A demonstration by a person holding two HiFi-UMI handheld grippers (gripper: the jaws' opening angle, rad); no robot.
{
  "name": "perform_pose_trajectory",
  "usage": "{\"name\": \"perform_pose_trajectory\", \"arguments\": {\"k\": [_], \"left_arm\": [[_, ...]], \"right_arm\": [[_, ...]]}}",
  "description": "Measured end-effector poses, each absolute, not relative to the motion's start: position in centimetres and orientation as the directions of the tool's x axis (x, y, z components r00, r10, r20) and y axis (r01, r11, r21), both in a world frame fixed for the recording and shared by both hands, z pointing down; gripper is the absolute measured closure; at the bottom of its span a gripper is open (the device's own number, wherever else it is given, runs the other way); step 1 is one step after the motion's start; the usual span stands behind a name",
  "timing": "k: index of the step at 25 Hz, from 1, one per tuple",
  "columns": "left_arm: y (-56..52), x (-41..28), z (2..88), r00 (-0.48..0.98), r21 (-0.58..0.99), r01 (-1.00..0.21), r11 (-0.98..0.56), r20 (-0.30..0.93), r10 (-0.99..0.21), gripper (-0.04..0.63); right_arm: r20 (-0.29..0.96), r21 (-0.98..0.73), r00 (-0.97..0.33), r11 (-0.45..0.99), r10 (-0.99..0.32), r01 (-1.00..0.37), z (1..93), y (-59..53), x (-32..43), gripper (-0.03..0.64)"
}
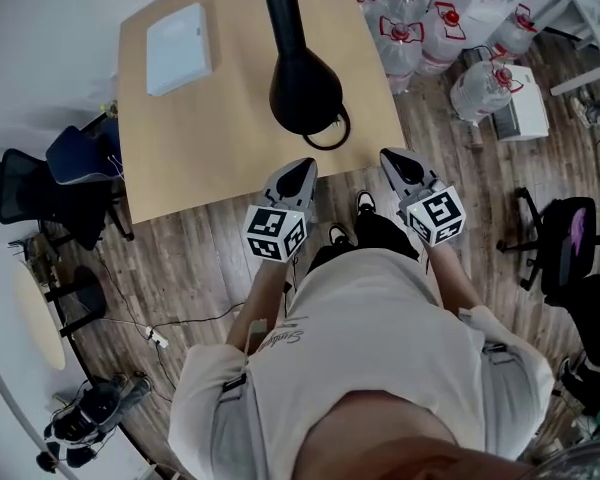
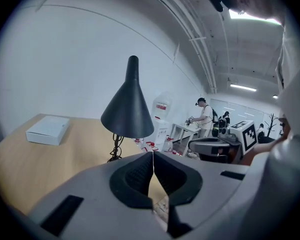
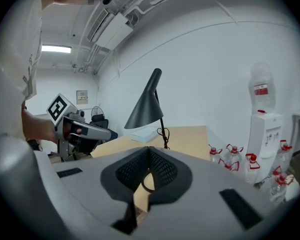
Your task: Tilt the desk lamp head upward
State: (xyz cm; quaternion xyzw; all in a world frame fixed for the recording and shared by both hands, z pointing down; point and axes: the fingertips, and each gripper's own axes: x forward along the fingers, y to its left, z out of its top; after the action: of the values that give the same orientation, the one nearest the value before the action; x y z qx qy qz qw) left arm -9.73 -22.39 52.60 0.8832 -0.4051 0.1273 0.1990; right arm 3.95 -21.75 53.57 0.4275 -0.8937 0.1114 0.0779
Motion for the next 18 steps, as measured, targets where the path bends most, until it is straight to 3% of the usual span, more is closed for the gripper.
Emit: {"name": "perform_pose_trajectory", "arguments": {"k": [9, 18], "left_arm": [[-25.2, -10.0, 53.9, 0.542, 0.262, -0.841, -0.474, 0.413, -0.732, 0.578], [-26.5, -10.5, 55.9, 0.474, 0.249, -0.880, -0.404, 0.427, -0.770, 0.578]], "right_arm": [[0.243, -0.097, -0.723, 0.725, -0.647, -0.682, 54.9, -28.6, 4.0, 0.621], [0.442, -0.109, -0.778, 0.834, -0.446, -0.540, 63.8, -31.6, 1.0, 0.621]]}}
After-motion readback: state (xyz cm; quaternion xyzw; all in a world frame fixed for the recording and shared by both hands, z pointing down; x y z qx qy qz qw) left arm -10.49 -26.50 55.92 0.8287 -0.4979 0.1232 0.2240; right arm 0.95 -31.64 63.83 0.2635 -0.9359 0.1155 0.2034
